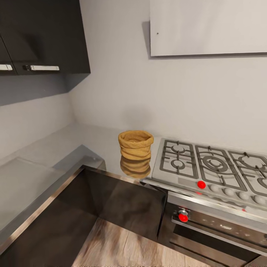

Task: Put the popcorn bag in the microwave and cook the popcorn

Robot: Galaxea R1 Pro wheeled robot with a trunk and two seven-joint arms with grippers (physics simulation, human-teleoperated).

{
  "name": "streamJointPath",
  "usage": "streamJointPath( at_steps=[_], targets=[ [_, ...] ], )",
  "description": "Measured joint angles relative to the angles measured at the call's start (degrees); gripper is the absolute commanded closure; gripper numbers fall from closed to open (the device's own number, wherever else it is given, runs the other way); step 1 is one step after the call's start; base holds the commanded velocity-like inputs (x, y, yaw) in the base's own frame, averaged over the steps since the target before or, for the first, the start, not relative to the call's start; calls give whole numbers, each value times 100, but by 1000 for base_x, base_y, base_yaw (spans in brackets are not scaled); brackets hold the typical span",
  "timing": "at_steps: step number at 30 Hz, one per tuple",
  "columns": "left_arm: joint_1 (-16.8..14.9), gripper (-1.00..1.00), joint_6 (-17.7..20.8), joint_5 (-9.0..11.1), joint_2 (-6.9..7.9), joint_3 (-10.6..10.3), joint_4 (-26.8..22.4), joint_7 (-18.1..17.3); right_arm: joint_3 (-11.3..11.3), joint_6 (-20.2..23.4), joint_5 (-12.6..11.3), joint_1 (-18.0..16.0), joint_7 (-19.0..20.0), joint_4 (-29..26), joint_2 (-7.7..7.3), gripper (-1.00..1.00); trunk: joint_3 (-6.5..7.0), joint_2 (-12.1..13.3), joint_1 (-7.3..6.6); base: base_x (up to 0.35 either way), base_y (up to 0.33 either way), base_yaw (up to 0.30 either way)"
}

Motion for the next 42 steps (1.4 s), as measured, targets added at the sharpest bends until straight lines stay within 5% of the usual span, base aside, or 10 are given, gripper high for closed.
streamJointPath(
  at_steps=[32, 42],
  targets=[
    [0, -100, -7, 0, 0, 0, 0, 0, 8, -18, 23, 0, 0, 0, -5, -100, -196, 0, 0, -1, 0, 0],
    [0, -100, -7, 0, -9, 5, 0, 0, 8, -15, 24, 0, 4, 0, -6, -100, -196, 0, 4, -273, 0, 0]
  ],
)
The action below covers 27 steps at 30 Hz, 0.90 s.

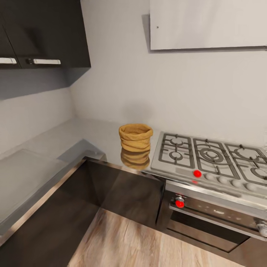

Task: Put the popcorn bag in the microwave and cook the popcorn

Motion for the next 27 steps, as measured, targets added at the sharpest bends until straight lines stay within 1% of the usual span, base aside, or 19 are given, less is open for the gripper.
streamJointPath(
  at_steps=[3, 5, 21, 22, 24, 26, 27],
  targets=[
    [0, -100, 0, 0, 0, -1, 0, 0, 0, 1, 0, 0, 0, 0, 0, -100, 0, 0, 0, -307, 0, 0],
    [0, -100, 0, 0, 3, -4, 0, -1, 0, -2, 0, 0, -2, 0, 0, -100, 0, 0, -2, -140, 0, 0],
    [0, -100, 0, 5, 9, -5, 0, 0, 16, -38, 28, -1, 1, -20, 14, -100, 0, -1, -4, -6, 0, 0],
    [0, -100, 0, 9, 14, -4, 1, 0, 4, -67, 31, -3, 13, -75, 9, -100, 0, -1, -4, 0, 0, 0],
    [0, -100, 0, 15, 16, 0, 1, 0, -2, -57, 34, -5, 54, -379, 10, -100, 0, -1, -4, 0, 0, 0],
    [0, -100, -1, 18, 17, 4, 1, 1, 0, -12, 38, -6, 74, -787, 12, -100, 0, -1, -4, 0, 0, 0],
    [0, -100, -1, 28, 17, 10, 1, 1, 1, 59, 40, -7, 86, -1116, 10, -100, 1, -1, -4, 0, 0, 0]
  ],
)
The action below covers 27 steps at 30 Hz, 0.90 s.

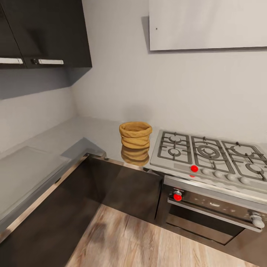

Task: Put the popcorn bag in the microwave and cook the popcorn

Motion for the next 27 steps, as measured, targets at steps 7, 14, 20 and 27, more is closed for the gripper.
streamJointPath(
  at_steps=[7, 14, 20, 27],
  targets=[
    [-1, -100, -3, 34, 14, 21, 1, 0, -3, 2832, 1463, 1, 73, -3503, 701, -100, 1, 0, 0, 0, 0, 0],
    [0, -100, 0, 42, 18, 41, 1, 1, 30, 4500, 1904, -1021, 871, -4013, 1165, -100, 1, 1, 0, 0, 0, 0],
    [0, -100, 0, 44, 18, 40, 0, 0, 573, 5399, 1873, -2393, 1099, -4068, 1218, -100, 0, 0, 0, 0, 0, 0],
    [0, -100, 0, 44, 18, 44, 0, 0, 597, 6138, 1834, -3668, 1185, -4073, 1218, -100, 1, 0, 0, 0, 0, 0]
  ],
)
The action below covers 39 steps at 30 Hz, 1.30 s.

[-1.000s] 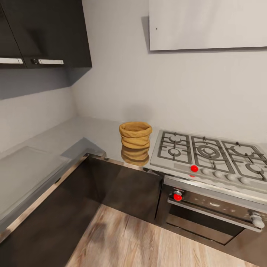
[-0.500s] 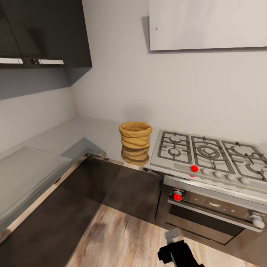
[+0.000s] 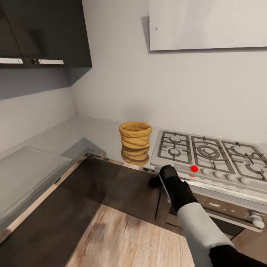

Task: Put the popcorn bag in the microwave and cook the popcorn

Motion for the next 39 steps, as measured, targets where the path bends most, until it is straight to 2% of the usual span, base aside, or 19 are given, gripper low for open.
streamJointPath(
  at_steps=[4, 6, 7, 10, 14, 17, 18, 20, 21, 22, 25, 27, 28, 29, 33, 39],
  targets=[
    [0, -100, 0, 0, 0, -6, 0, 0, 0, 103, -79, -627, 69, 7, 0, -100, 0, 0, 0, 0, 0, 0],
    [0, -100, 0, 0, 0, -1, 0, 0, 1, 104, -366, -939, 100, 8, 0, -100, 0, 0, 0, 0, 0, 0],
    [0, -100, 0, 0, 0, 1, 0, 0, 1, 104, -585, -1131, 104, 9, 0, -100, 0, 0, 0, 0, 0, 0],
    [0, -100, 0, 0, 0, 4, 0, 0, 1, 104, -883, -1523, 74, 22, 0, -100, 0, 0, 0, 0, 0, 0],
    [0, -100, 0, 0, 0, 4, 0, 2, -5, 104, -952, -1997, 47, 71, 0, -100, 0, 0, 0, 0, 0, 0],
    [0, -100, -1, 0, 0, 4, 0, 2, -23, 104, -946, -2485, -34, 238, 0, -100, 0, 0, 0, 0, 0, 0],
    [0, -100, -1, 0, 0, 4, 0, 1, -40, 103, -940, -2825, -118, 573, 0, -100, 1, 0, 0, 0, 0, 0],
    [0, -100, 0, 0, 0, 4, 0, 1, -69, 103, -943, -3218, -268, 1048, 0, -100, 0, 0, 0, 0, 0, 0],
    [0, -100, -1, 0, 0, 4, 0, 0, -139, 102, -933, -3523, -483, 1435, 0, -100, 0, 0, 0, 0, 0, 0],
    [0, -100, 0, 0, 0, 5, 0, 0, -211, 101, -940, -3649, -637, 1579, 0, -100, 0, 0, 0, 0, 0, 0],
    [0, -100, -2, 0, 0, 5, -1, 2, -518, 105, -897, -3823, -1193, 1783, -5, -100, -1, 0, 0, 0, 0, 0],
    [0, -100, -1, 0, 0, 8, -1, 4, -712, 110, -887, -3845, -1375, 1807, -8, -100, -1, 0, 0, 0, 0, 0],
    [0, -100, -3, 2, 0, 11, -1, 4, -922, 111, -866, -3853, -1484, 1805, -9, -100, -1, 0, 0, 0, 0, 0],
    [0, -100, -5, 1, 0, 12, -1, 6, -999, 112, -865, -3854, -1537, 1797, -8, -100, -1, 0, 0, 0, 0, 0],
    [0, -100, -4, 5, 0, 13, 0, 6, -1108, 111, -877, -3855, -1740, 1784, -9, -100, -1, 0, 0, 0, 0, 0],
    [0, -100, 0, 18, 0, 20, 0, 22, -1134, 111, -894, -3856, -1762, 1783, -9, -100, -1, 0, -1, 68, 0, 0]
  ],
)
